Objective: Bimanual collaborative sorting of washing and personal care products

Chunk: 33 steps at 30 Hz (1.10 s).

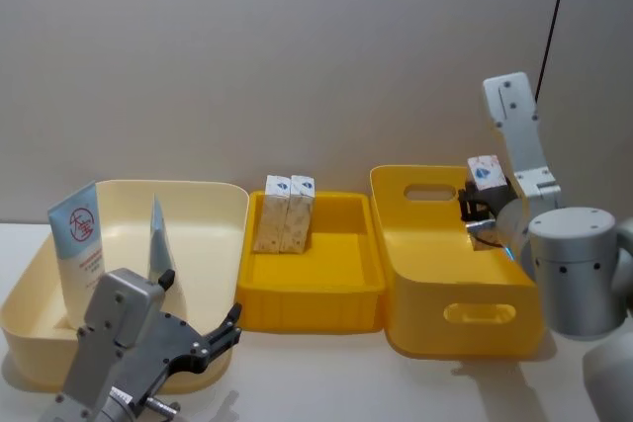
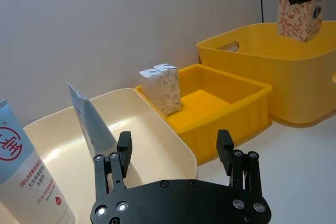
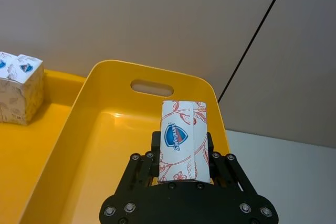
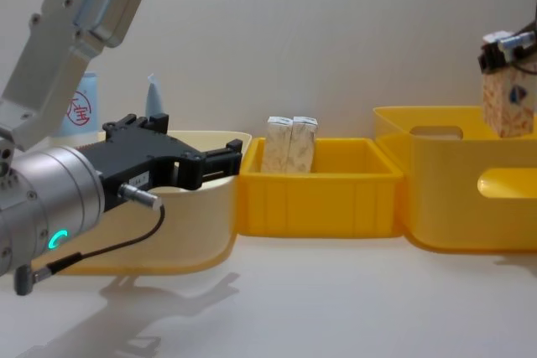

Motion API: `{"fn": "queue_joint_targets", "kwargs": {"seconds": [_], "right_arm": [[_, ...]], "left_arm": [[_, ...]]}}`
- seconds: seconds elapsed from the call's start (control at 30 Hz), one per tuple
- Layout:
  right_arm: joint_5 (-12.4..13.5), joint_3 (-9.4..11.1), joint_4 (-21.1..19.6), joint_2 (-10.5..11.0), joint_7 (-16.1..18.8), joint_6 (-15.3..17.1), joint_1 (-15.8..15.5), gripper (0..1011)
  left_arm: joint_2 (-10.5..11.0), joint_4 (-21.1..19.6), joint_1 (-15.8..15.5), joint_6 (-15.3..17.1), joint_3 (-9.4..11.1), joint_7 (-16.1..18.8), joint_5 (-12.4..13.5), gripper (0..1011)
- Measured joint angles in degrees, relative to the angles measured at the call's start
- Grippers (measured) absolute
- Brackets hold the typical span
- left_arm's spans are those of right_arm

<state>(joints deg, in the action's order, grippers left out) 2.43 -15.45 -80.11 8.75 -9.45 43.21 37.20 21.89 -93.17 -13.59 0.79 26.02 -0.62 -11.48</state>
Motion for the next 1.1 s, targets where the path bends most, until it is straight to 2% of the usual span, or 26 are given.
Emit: {"fn": "queue_joint_targets", "kwargs": {"seconds": [0.47, 0.73, 0.83, 0.9, 1.03, 1.1], "right_arm": [[0.55, 1.49, 0.19, 0.24, 0.24, 1.56, -0.83, 413], [0.65, 1.79, 0.23, 0.29, 0.33, 1.93, -1.03, 630], [0.68, 1.89, 0.25, 0.31, 0.35, 2.05, -1.10, 745], [0.69, 1.92, 0.26, 0.32, 0.37, 2.09, -1.12, 779], [0.72, 1.98, 0.29, 0.33, 0.40, 2.17, -1.14, 926], [0.73, 2.02, 0.29, 0.35, 0.41, 2.22, -1.15, 949]], "left_arm": [[0.00, 0.00, 0.00, 0.00, 0.00, 0.00, 0.00, 1003], [0.00, 0.00, 0.00, 0.00, 0.00, 0.00, 0.00, 1003], [0.00, 0.00, 0.00, 0.00, 0.00, 0.00, 0.00, 1003], [0.00, 0.00, 0.00, 0.00, 0.00, 0.00, 0.00, 1003], [0.00, 0.00, 0.00, 0.00, 0.00, 0.00, 0.00, 1003], [0.00, 0.00, 0.00, 0.00, 0.00, 0.00, 0.00, 1003]]}}
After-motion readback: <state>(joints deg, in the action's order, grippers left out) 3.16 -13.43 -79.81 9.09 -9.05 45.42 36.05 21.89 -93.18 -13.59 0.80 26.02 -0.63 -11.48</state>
